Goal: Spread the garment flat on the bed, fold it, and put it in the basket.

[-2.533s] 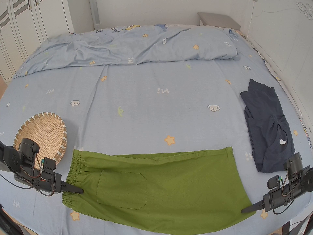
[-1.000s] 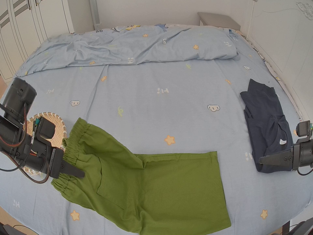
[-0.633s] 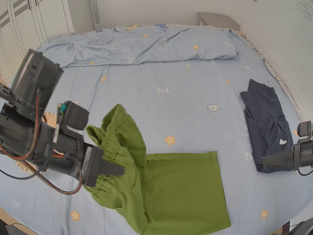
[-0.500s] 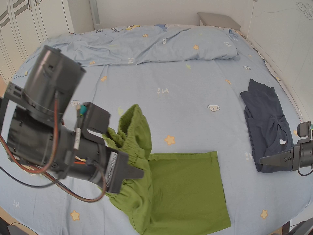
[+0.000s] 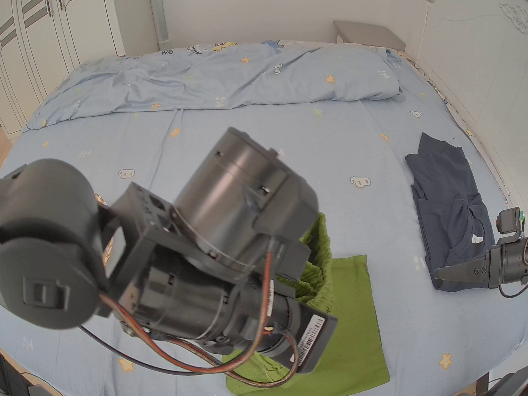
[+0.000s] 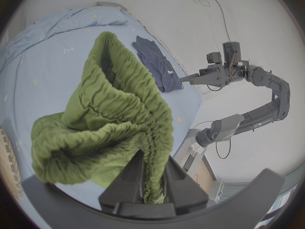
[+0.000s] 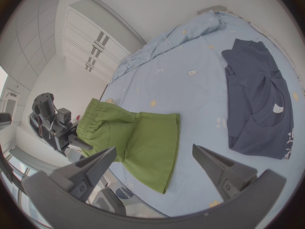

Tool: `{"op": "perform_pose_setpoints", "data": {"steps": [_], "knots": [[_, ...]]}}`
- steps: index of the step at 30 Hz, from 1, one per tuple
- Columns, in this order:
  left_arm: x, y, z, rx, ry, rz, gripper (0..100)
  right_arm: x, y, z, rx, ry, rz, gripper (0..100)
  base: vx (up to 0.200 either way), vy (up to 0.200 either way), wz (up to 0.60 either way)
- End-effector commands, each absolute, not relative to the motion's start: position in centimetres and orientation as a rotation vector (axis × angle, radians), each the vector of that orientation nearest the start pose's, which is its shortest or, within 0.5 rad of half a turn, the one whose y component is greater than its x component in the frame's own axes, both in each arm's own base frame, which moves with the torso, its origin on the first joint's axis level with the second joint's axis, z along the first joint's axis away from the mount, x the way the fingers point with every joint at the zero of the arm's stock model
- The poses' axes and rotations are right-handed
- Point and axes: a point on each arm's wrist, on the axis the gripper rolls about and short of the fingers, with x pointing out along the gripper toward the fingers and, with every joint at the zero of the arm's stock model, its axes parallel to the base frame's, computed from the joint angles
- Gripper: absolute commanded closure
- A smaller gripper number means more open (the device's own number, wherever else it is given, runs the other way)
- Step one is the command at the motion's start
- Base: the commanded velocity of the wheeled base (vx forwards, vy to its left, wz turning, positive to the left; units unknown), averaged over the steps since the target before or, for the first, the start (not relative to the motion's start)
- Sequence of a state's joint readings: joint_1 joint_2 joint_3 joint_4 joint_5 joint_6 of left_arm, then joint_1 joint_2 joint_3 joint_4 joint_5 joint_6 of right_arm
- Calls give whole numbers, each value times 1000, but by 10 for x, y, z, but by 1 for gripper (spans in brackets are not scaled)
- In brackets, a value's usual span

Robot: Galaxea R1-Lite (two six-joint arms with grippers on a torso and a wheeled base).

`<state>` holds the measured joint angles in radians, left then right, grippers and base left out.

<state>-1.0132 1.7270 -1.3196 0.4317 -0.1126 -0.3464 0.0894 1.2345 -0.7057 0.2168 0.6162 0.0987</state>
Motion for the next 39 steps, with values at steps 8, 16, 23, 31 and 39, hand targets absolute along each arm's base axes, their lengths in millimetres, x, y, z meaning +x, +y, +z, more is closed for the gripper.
{"op": "perform_pose_setpoints", "data": {"steps": [8,16,23,31,39], "knots": [[159,-289,191,153,1018,-918,100,167,28,187,297,805,629,0,0,0,0],[164,-304,182,115,978,-939,0,168,28,185,297,810,629,0,0,0,0],[165,-308,185,-28,974,-911,0,169,26,186,300,805,622,0,0,0,0],[203,-224,185,-256,1051,-729,0,164,28,191,296,782,636,0,0,0,0],[230,-132,123,-489,1051,-634,0,161,28,193,294,771,640,0,0,0,0]]}}
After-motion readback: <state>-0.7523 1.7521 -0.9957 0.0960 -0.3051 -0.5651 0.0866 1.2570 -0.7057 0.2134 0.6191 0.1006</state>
